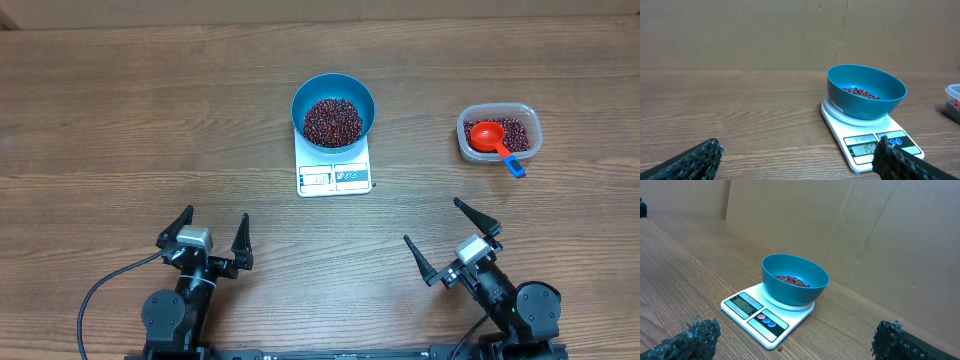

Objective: Scoop item into bowl and weigh 150g on scale

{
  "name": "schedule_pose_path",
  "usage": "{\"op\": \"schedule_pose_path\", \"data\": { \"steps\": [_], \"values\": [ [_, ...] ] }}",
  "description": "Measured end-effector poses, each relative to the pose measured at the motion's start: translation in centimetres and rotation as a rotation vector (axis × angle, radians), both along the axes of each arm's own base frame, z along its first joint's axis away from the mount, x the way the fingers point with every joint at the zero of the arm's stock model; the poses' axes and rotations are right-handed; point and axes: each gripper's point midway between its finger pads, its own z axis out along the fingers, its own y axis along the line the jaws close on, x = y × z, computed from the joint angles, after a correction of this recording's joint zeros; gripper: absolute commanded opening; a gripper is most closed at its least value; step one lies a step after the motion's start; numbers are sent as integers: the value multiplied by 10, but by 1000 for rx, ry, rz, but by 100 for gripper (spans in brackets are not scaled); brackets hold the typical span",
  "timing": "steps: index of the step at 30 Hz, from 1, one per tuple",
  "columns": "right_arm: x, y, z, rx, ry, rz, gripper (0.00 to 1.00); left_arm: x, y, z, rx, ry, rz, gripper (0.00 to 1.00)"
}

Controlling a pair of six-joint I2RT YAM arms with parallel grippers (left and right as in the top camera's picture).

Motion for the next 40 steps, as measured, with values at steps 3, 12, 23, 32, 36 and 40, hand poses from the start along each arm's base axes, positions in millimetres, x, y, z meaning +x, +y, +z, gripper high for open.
{"op": "schedule_pose_path", "data": {
  "steps": [3, 12, 23, 32, 36, 40],
  "values": [
    [0, 0, 0, 1, 1, 0, 100, 0, 0, 0, 0, 0, 0, 100],
    [0, 0, 0, 1, 1, 0, 100, 0, 0, 0, 0, 0, 0, 100],
    [0, 0, 0, 1, 1, 0, 100, 0, 0, 0, 0, 0, 0, 100],
    [0, 0, 0, 1, 1, 0, 100, 0, 0, 0, 15, -3, -1, 100],
    [0, 0, 0, 1, 1, 0, 100, 0, 0, 0, 18, -4, -1, 100],
    [0, 0, 0, 1, 1, 0, 100, 0, 0, 0, 18, -4, -1, 100]
  ]
}}
